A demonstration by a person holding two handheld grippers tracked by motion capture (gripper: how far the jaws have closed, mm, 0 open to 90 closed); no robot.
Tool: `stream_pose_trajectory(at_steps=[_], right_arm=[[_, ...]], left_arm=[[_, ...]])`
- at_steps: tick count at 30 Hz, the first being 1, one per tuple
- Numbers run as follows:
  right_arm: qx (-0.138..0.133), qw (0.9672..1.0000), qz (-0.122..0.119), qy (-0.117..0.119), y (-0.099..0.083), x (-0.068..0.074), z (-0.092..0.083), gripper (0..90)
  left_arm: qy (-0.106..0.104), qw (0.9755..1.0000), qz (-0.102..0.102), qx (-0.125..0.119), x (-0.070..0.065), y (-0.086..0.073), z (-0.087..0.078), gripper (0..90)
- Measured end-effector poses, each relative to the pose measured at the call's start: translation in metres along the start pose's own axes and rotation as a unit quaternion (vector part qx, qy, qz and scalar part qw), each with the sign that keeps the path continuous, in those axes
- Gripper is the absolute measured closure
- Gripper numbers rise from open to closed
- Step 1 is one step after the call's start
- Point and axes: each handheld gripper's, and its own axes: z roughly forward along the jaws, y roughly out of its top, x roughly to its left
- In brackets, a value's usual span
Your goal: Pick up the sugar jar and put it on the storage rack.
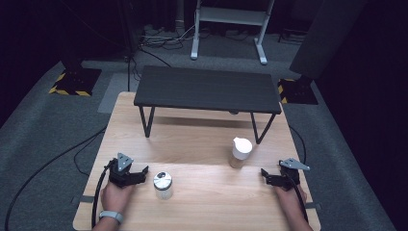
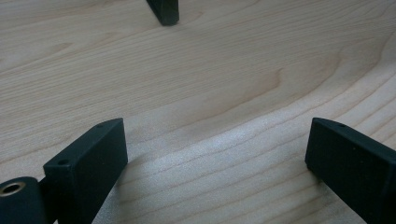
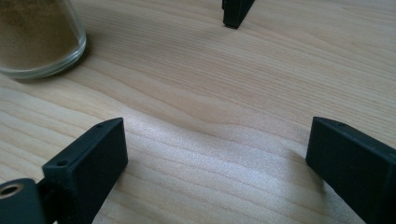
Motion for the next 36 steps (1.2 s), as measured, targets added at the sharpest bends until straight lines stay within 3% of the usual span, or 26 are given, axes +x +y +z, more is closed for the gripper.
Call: stream_pose_trajectory(at_steps=[22, 36], right_arm=[[0.0, 1.0, 0.0, 0.002, 0.0001, -0.0008, 0.0001, 4.9], [0.0, 1.0, 0.0, 0.002, 0.0001, -0.0008, 0.0001, 4.9]], left_arm=[[-0.001, 1.0, 0.001, 0.001, 0.0001, 0.0001, -0.0003, 5.4], [-0.002, 0.9999, -0.009, 0.007, 0.0008, 0.0028, -0.0002, 5.4]])
